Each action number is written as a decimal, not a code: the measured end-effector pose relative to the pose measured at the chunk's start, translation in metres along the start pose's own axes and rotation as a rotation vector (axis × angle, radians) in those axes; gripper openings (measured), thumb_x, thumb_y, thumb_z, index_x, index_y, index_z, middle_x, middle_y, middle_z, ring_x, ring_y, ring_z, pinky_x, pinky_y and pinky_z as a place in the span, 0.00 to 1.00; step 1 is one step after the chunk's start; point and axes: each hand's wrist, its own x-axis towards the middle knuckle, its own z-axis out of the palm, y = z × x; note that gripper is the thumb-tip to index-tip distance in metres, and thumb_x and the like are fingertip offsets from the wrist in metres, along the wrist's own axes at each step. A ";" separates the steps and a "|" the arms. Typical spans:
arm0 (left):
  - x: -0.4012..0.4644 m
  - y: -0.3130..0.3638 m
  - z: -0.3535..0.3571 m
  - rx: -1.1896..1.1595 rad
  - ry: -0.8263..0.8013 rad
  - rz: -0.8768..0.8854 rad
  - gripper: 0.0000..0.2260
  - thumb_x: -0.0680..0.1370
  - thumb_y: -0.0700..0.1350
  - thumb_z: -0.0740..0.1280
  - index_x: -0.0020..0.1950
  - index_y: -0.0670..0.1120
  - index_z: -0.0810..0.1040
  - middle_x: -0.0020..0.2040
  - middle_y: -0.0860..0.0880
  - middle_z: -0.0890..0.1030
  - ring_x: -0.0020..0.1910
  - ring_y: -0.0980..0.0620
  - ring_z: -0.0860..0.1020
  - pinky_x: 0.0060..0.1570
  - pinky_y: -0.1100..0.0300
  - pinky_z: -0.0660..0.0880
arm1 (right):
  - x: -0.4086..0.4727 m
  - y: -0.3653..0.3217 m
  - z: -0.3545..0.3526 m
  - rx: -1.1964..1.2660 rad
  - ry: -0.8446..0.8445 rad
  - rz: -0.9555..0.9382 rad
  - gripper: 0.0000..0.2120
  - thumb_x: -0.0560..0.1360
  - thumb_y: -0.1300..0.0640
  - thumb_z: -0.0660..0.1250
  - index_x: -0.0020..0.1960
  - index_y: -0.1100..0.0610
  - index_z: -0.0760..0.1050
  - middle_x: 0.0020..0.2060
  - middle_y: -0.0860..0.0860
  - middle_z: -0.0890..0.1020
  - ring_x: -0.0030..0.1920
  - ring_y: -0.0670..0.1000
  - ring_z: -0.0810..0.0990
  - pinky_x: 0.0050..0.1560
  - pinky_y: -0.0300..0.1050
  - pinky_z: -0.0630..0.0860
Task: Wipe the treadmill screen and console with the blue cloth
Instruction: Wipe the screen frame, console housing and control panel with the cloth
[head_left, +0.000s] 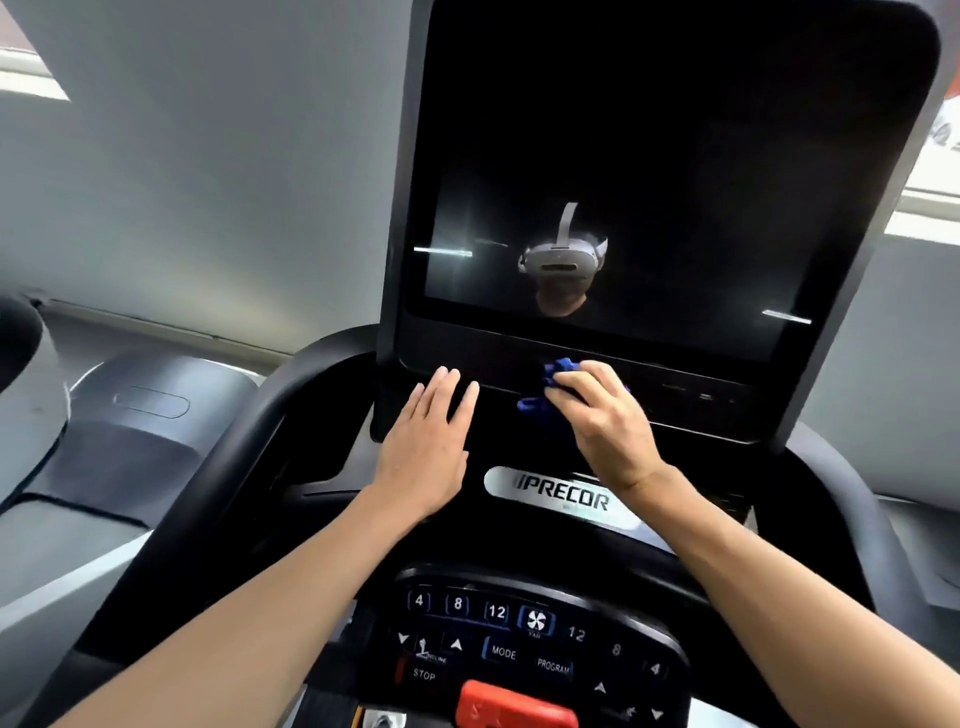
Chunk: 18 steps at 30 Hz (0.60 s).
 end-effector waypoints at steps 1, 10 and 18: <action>0.000 -0.003 0.001 0.013 0.018 -0.004 0.37 0.79 0.47 0.69 0.83 0.45 0.54 0.81 0.40 0.54 0.82 0.43 0.51 0.79 0.50 0.47 | 0.022 -0.011 0.014 0.031 0.021 -0.004 0.09 0.81 0.62 0.65 0.52 0.63 0.84 0.52 0.56 0.83 0.54 0.59 0.79 0.59 0.50 0.77; 0.001 -0.020 0.001 0.023 0.033 0.006 0.36 0.75 0.44 0.72 0.81 0.48 0.61 0.75 0.41 0.66 0.78 0.41 0.61 0.79 0.47 0.57 | -0.019 0.020 -0.023 0.153 -0.076 0.182 0.13 0.74 0.64 0.74 0.59 0.59 0.83 0.58 0.56 0.80 0.63 0.53 0.72 0.70 0.35 0.64; -0.012 -0.053 -0.009 0.044 0.009 -0.166 0.35 0.79 0.45 0.66 0.82 0.40 0.55 0.81 0.41 0.57 0.82 0.43 0.51 0.81 0.51 0.47 | 0.076 -0.046 0.054 0.137 -0.006 -0.030 0.12 0.79 0.57 0.64 0.55 0.59 0.84 0.54 0.55 0.82 0.59 0.57 0.74 0.56 0.49 0.79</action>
